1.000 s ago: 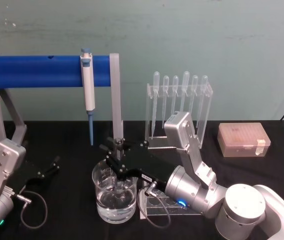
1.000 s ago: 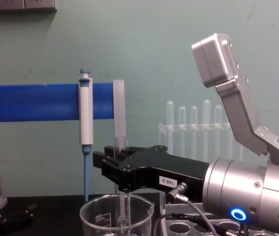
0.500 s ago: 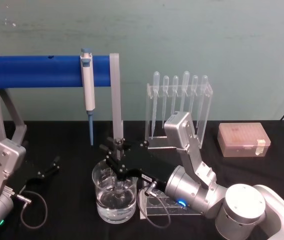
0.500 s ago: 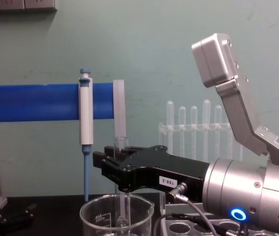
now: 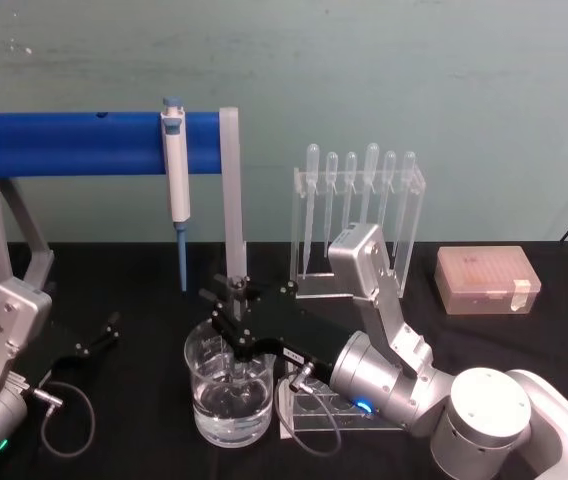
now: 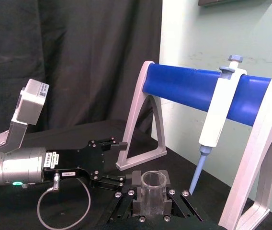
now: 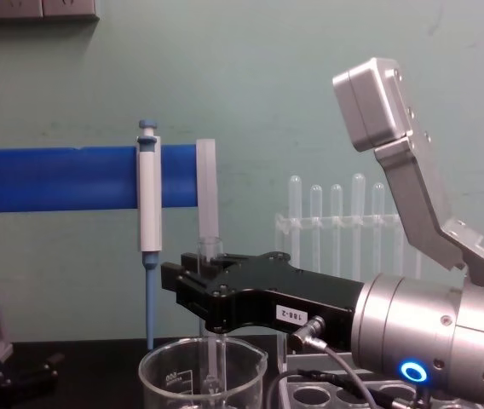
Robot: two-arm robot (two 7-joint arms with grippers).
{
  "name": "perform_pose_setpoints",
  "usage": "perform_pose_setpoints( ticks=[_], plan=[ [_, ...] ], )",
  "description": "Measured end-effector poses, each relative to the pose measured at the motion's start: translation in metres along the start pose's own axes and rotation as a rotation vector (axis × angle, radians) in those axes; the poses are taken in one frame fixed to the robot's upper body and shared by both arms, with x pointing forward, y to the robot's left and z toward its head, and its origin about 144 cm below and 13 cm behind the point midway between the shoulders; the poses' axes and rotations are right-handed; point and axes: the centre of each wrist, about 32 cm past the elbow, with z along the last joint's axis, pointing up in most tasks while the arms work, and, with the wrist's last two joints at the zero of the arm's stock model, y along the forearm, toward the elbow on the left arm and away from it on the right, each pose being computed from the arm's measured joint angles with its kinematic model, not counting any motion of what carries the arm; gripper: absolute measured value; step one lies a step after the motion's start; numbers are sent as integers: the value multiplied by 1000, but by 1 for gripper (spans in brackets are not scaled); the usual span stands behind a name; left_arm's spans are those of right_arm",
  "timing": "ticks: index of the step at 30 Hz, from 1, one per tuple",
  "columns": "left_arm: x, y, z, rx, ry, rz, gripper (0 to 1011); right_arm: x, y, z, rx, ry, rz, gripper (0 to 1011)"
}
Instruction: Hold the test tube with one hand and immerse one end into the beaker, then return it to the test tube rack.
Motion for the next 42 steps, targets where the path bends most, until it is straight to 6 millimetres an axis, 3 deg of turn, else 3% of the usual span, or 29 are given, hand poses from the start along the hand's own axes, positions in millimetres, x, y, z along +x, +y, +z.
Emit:
perform_pose_setpoints(
  ticks=[42],
  plan=[
    [0, 0, 0, 0, 0, 0, 1000, 0, 0, 0, 0, 0, 0, 222]
  ],
)
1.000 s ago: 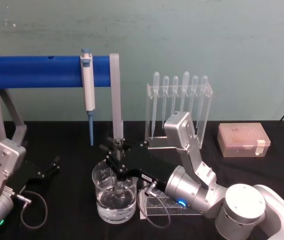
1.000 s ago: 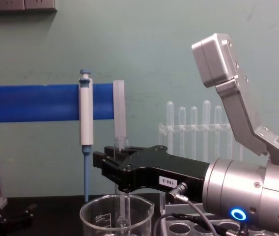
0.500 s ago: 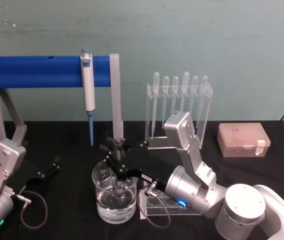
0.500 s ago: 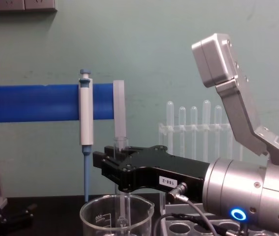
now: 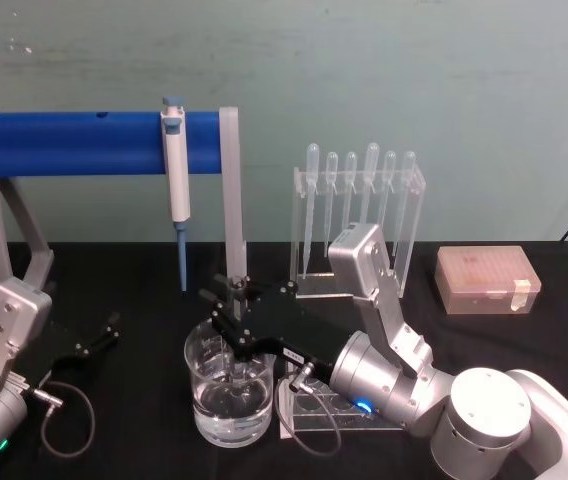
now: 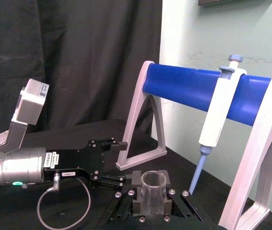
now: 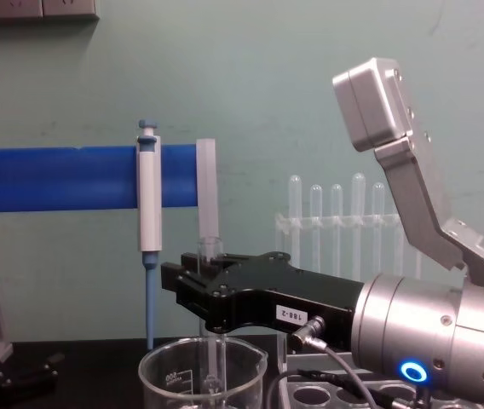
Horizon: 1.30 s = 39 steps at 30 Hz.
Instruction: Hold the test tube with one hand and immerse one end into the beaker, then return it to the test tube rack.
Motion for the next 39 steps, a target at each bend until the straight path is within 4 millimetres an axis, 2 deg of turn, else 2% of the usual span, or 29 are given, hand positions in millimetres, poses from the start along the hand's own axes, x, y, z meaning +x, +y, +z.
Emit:
perform_pose_setpoints(
  ticks=[39],
  plan=[
    [0, 0, 0, 0, 0, 0, 1000, 0, 0, 0, 0, 0, 0, 222]
  ],
)
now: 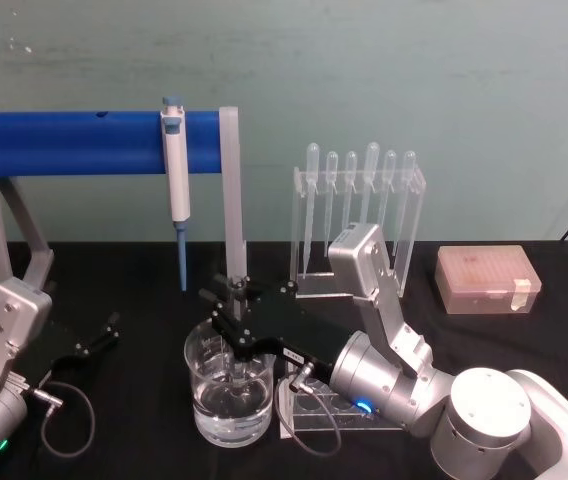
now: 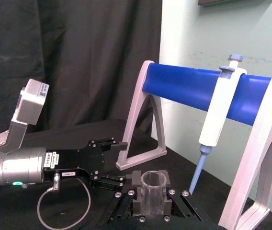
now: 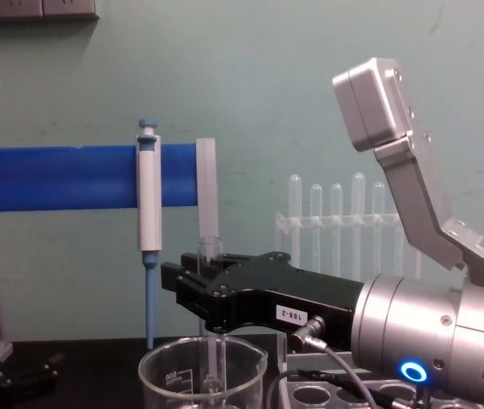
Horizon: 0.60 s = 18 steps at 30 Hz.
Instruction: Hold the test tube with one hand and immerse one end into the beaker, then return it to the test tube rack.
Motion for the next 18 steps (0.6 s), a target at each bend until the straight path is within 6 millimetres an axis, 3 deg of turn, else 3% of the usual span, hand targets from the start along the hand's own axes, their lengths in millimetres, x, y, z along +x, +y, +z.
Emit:
perform_pose_setpoints(
  ticks=[18],
  plan=[
    [0, 0, 0, 0, 0, 0, 1000, 0, 0, 0, 0, 0, 0, 222]
  ],
)
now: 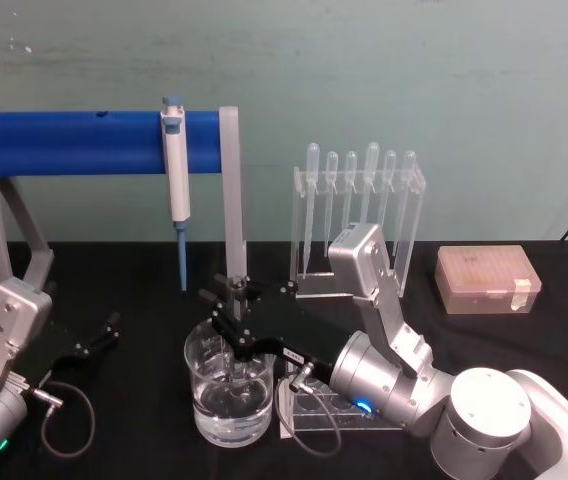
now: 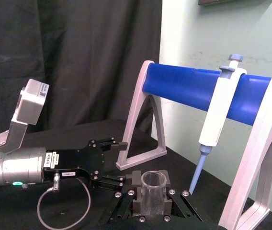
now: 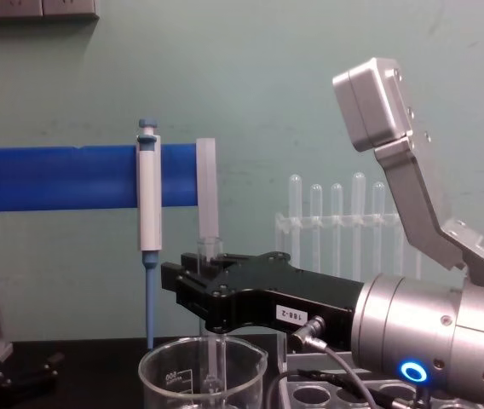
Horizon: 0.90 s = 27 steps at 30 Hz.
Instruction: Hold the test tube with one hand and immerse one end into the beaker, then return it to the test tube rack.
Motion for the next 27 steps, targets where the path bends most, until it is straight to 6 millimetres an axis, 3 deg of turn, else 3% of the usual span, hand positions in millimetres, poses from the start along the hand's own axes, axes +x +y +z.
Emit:
perform_pose_setpoints(
  ticks=[27],
  plan=[
    [0, 0, 0, 0, 0, 0, 1000, 0, 0, 0, 0, 0, 0, 222]
  ],
)
